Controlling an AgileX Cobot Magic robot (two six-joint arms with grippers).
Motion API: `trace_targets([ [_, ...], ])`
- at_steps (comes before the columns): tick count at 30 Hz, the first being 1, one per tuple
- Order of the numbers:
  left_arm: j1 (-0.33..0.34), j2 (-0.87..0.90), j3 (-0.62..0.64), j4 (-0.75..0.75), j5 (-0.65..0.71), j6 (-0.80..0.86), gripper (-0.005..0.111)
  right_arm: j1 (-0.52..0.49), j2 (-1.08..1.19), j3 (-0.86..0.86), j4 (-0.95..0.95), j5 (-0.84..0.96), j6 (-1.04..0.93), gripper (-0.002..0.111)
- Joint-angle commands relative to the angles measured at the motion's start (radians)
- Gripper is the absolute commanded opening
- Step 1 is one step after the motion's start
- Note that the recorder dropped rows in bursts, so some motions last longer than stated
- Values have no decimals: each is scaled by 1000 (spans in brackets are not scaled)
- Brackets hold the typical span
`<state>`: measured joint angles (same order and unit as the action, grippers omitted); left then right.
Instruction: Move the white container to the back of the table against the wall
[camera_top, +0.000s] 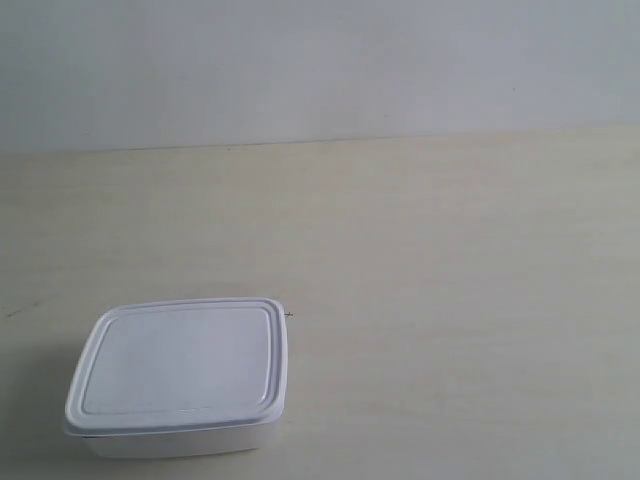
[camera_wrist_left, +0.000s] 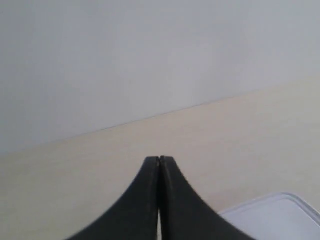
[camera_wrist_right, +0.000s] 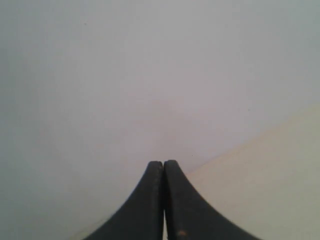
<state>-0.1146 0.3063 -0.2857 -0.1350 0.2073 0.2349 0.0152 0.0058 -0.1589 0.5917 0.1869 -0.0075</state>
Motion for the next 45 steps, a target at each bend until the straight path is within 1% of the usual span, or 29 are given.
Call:
trace_targets([
  [1,-7,8,-5,-2,-139,-3,0,-4,-6,-38,313,110,-340,0],
  [2,-7,8,-5,-2,-171,-4,0,-4,-6,-42,388,150,-424,0],
  [4,-7,8,-5,-16,-257,-14,0,-4,-6,-48,582,237,-661,0],
  [6,-7,8,-5,-47,-309,-58,0,-4,-6,-48,750,333,-867,0],
  [9,-7,6,-5,-81,-344,-134,0,-4,-6,-47,880,473,-1023,0],
  [12,-7,4,-5,-81,-339,-191,0,-4,-6,-47,953,542,-1025,0],
  [14,-7,6,-5,-81,-339,-200,0,-4,-6,-47,984,534,-1025,0],
  [17,-7,6,-5,-81,-335,-259,0,-4,-6,-47,1001,495,-1021,0],
  [24,-7,24,-5,-81,-281,-263,0,-4,8,-47,1113,477,-1021,0],
  [26,-10,46,-12,-81,-234,-263,0,-4,56,-49,1113,508,-1070,0],
  [28,-31,91,-37,-81,-161,-261,0,-4,132,-49,1113,547,-1104,0],
  [31,-69,180,-88,-78,-12,-235,0,-4,275,-55,1113,615,-1162,0],
  [33,-90,236,-113,-78,40,-221,0,-4,356,-69,1116,654,-1220,0],
  [36,-119,305,-134,-81,69,-213,0,-4,473,-91,1105,698,-1279,0],
  [42,-169,402,-139,-81,138,-192,0,-4,676,-120,1119,699,-1352,0],
  [45,-219,452,-139,-81,156,-185,0,-4,756,-120,1141,699,-1402,0],
])
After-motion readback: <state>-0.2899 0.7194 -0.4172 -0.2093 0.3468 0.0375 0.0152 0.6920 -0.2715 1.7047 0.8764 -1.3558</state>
